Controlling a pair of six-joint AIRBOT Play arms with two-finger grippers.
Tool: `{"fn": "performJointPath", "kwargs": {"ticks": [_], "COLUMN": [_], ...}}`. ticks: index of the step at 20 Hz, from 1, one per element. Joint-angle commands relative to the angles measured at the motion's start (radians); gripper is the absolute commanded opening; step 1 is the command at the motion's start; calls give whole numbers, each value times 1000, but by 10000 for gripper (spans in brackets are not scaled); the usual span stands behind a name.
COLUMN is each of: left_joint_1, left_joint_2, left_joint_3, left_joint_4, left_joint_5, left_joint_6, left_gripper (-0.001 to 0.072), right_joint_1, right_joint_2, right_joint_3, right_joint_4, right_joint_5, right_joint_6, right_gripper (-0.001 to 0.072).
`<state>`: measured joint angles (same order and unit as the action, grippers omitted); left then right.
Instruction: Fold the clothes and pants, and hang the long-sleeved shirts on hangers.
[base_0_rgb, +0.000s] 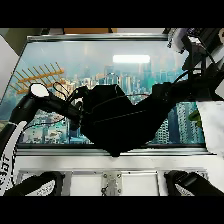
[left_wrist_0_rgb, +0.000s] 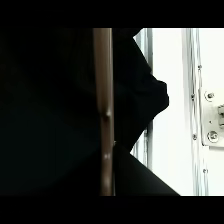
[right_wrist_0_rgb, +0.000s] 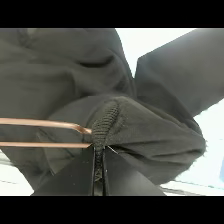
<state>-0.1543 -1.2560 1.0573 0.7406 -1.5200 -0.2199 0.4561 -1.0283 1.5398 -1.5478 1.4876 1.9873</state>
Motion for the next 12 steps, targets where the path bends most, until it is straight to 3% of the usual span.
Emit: {"fn": "performJointPath", "kwargs": {"ticks": [1,12], "left_joint_1": [-25,-50], "left_joint_2": [-17,-31], "left_joint_3": [0,0], "left_joint_4": [-1,0], "left_joint_5": [10,2], "left_joint_6": [-4,-4], "left_gripper": [11,12], "right_joint_1": [39,184], "right_joint_2": [-5,-55], "right_joint_3": [1,1], "right_joint_4": [8,8], "right_joint_5": [-72,-194], "right_joint_6": [-25,-69], "right_gripper": [21,22]}}
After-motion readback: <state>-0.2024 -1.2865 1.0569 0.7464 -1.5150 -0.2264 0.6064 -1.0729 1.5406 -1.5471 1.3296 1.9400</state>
